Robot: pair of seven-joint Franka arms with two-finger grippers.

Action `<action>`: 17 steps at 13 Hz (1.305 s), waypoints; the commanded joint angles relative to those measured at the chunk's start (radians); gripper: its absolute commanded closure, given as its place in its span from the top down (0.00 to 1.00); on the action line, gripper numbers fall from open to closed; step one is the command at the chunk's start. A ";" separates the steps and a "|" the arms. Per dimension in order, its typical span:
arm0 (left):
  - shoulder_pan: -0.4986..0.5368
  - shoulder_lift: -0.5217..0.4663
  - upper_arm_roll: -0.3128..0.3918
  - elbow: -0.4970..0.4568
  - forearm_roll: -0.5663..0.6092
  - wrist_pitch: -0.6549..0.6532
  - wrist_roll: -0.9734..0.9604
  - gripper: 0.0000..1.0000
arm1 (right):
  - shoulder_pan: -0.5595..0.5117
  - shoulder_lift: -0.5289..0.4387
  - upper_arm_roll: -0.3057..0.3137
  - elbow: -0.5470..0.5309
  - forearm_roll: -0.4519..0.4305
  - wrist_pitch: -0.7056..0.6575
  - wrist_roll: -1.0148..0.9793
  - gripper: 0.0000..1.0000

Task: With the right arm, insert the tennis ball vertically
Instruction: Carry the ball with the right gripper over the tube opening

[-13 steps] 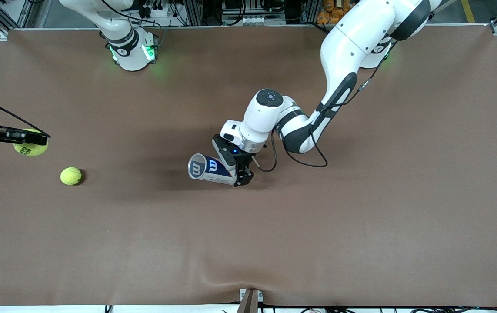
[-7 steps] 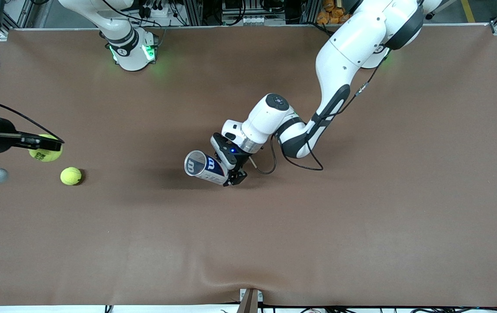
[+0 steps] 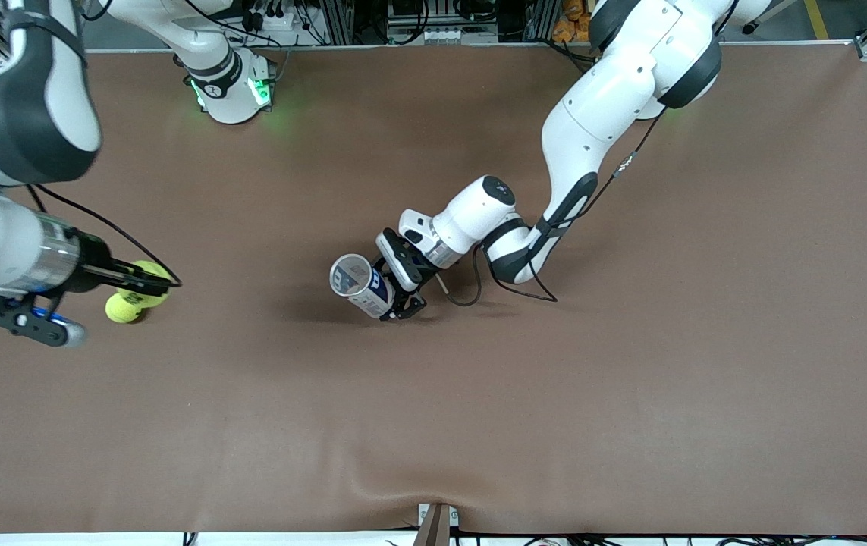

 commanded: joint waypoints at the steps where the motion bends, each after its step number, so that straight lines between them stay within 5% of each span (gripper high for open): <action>1: -0.013 0.032 0.012 0.017 -0.015 0.059 -0.009 0.76 | 0.038 0.014 -0.003 0.005 0.012 0.036 0.113 0.00; 17: -0.019 0.101 0.041 0.024 -0.016 0.125 0.001 0.80 | 0.345 0.132 -0.004 0.014 0.051 0.155 0.575 0.00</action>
